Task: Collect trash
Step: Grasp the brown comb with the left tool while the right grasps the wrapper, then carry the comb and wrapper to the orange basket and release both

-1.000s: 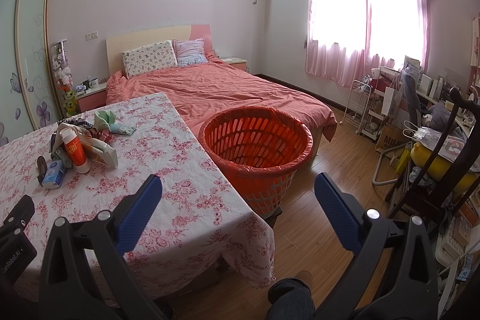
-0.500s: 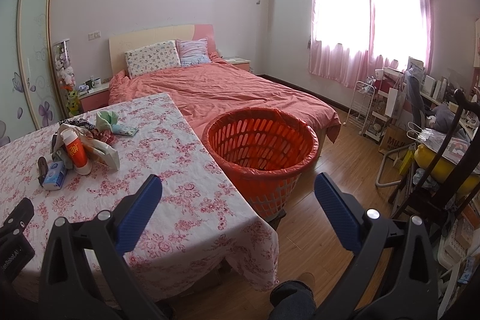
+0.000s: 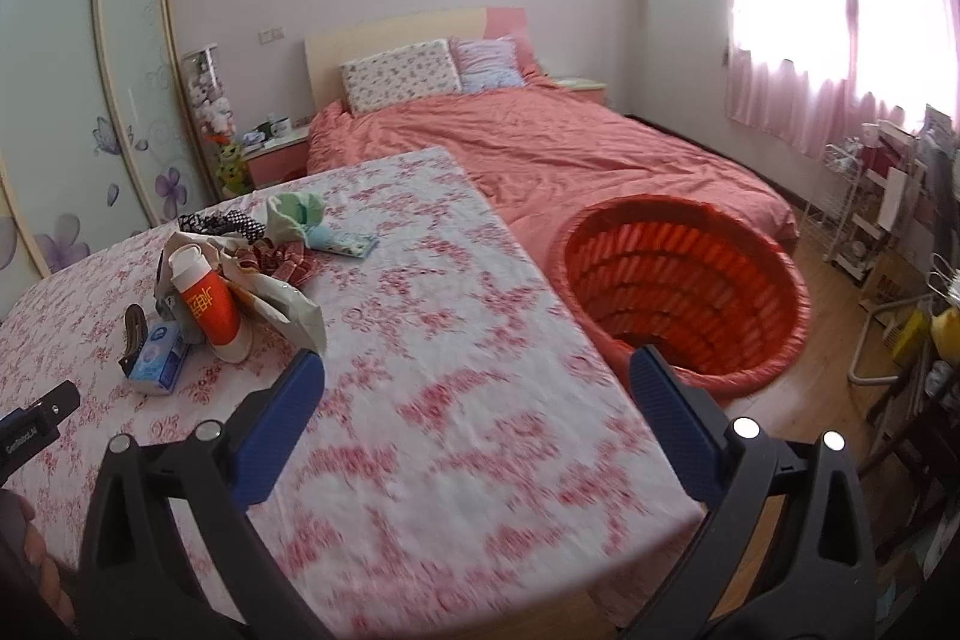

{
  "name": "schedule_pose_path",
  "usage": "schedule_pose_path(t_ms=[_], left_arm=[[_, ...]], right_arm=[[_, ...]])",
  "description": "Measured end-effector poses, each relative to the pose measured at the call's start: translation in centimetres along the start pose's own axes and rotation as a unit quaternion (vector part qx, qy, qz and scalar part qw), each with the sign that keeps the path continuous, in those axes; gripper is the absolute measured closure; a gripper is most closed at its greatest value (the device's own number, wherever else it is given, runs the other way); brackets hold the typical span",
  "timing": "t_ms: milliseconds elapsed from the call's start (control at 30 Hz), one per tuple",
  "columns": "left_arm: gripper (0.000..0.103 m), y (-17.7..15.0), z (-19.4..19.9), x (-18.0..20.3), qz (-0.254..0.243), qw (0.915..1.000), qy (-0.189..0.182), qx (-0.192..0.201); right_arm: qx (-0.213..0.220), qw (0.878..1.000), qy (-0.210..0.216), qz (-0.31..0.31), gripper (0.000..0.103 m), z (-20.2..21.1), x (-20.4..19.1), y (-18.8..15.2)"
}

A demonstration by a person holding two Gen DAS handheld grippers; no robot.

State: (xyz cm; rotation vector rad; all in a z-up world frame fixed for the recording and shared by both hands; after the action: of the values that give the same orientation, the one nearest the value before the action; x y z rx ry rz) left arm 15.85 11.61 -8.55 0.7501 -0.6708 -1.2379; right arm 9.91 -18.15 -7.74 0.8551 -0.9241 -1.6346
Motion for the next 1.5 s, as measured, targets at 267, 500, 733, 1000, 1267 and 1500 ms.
schedule_pose_path(t_ms=[267,500,733,1000,1267,1500], left_arm=[[0.01,1.7,-5.7,-1.2,0.025,0.9987,-0.005,-0.043],[0.022,2.8,-9.1,-0.6,0.037,0.9963,-0.026,-0.073],[0.036,2.7,-10.9,0.0,0.018,0.9954,-0.023,-0.091],[0.056,2.8,-10.9,-0.1,-0.011,0.9959,-0.034,-0.083],[0.056,3.0,-11.2,-1.7,-0.007,0.9961,-0.024,-0.084],[0.055,2.6,-10.9,-0.2,-0.027,0.9958,-0.04,-0.078]], right_arm=[[-0.068,0.992,0.101,0.019,0.015,-7.3,-5.2,-0.2],[-0.111,0.979,0.166,0.034,0.018,-12.0,-9.6,-0.8],[-0.138,0.97,0.19,0.061,0.045,-14.4,-12.2,-1.1],[-0.143,0.966,0.205,0.065,0.073,-14.2,-12.6,-1.6],[-0.112,0.978,0.173,0.035,0.078,-13.0,-9.8,-0.7],[-0.1,0.982,0.159,0.031,0.077,-12.8,-8.8,-0.4]])
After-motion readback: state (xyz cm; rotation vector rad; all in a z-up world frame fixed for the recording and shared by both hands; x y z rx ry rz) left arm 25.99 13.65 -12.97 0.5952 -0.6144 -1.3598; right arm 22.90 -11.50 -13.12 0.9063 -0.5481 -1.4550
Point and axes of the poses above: each gripper's, at about its wrist camera, not at the fingertips, and z roughly against the way its jaws point, x to its right, y to its top, the point moved 5 cm from there along -z, roughly the way its jaws point, and after that the axes turned 8 degrees about x, right-handed, at the moved point
